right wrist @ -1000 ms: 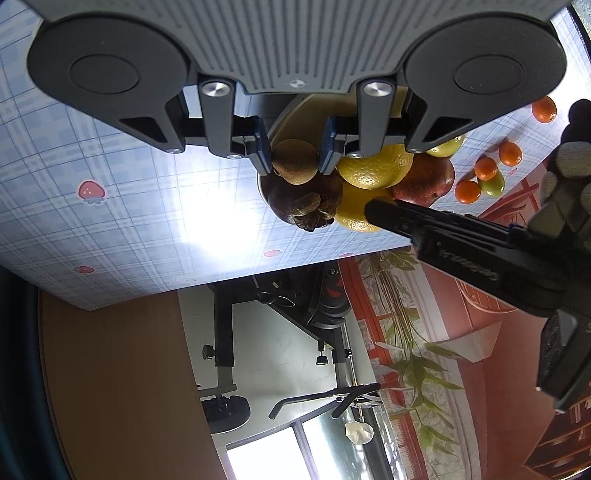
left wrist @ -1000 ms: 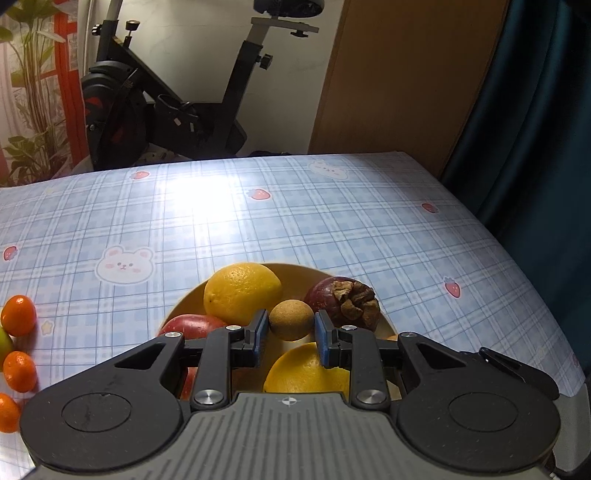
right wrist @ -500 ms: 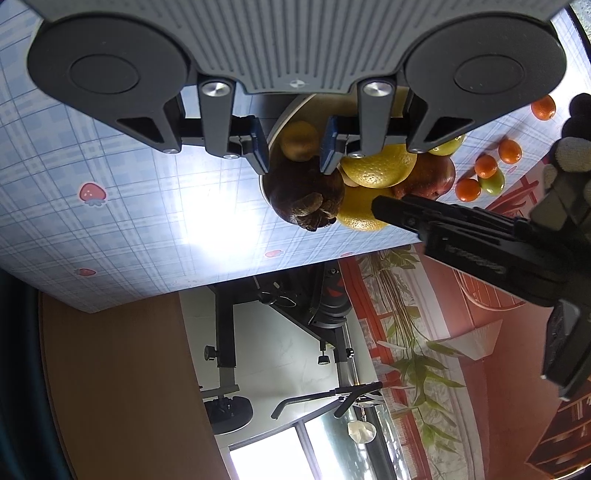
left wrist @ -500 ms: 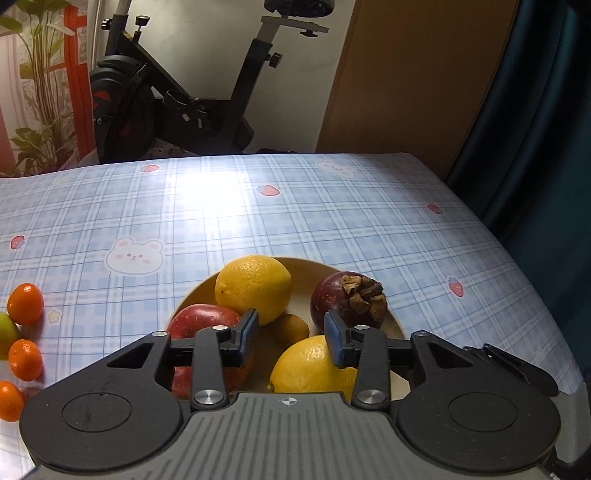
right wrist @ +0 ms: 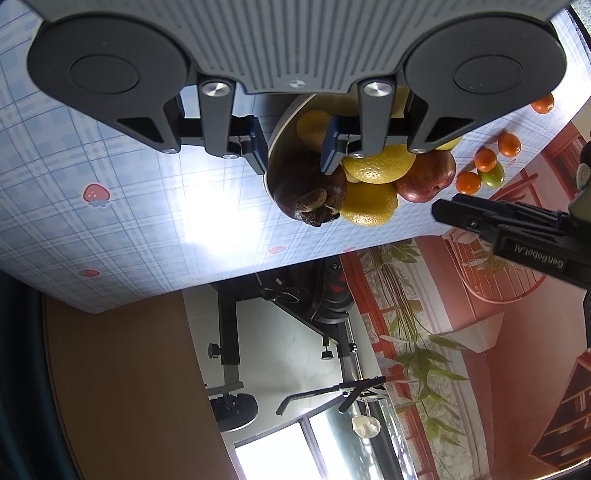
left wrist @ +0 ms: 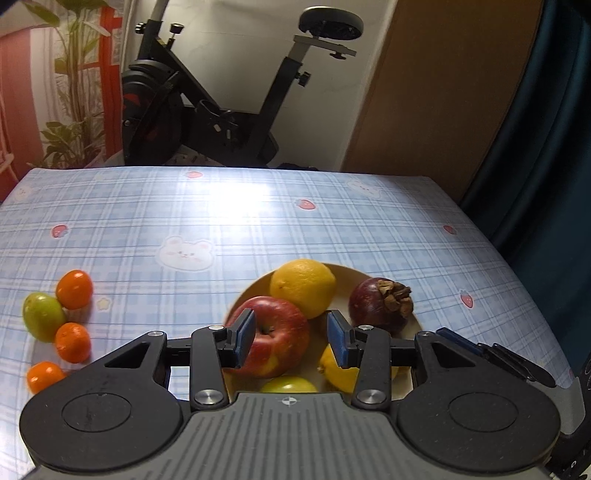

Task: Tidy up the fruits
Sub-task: 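Move the open left gripper over to the loose tangerines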

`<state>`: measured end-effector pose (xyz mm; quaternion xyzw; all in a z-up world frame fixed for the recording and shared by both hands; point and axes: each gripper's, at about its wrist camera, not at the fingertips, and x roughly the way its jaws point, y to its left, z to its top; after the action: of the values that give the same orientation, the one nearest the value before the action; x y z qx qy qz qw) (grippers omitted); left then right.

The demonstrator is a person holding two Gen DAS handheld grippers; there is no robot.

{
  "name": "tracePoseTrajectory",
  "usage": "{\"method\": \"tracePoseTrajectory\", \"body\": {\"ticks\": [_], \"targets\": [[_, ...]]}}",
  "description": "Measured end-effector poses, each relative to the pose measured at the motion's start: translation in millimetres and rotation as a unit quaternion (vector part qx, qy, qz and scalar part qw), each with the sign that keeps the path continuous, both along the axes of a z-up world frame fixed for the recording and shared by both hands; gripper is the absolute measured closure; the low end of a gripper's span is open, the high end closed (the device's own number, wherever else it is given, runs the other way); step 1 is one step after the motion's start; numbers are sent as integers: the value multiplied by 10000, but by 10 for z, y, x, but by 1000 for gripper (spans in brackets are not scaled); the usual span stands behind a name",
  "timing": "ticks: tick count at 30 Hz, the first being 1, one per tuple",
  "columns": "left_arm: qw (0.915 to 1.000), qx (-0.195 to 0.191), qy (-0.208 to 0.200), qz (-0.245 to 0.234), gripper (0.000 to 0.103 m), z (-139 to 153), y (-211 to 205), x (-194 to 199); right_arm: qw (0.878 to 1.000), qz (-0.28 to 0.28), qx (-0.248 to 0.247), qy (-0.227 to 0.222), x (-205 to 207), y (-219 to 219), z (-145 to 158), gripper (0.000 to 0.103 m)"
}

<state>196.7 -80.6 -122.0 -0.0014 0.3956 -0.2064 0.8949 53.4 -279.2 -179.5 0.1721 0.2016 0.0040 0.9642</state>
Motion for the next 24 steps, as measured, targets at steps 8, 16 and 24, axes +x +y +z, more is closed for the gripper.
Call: {"method": "tracePoseTrajectory", "body": {"ticks": [8, 16, 24], "targets": [[9988, -43, -182, 448, 58, 258, 607, -51, 9990, -201, 357, 191, -8, -80, 108, 67], [9931, -43, -364, 1118, 58, 544, 1361, -91, 9993, 79, 369, 72, 175, 138, 436, 67], [9888, 418, -269, 1404, 57, 518, 1896, -309, 9922, 1234, -41, 162, 503, 942, 550, 64]]}}
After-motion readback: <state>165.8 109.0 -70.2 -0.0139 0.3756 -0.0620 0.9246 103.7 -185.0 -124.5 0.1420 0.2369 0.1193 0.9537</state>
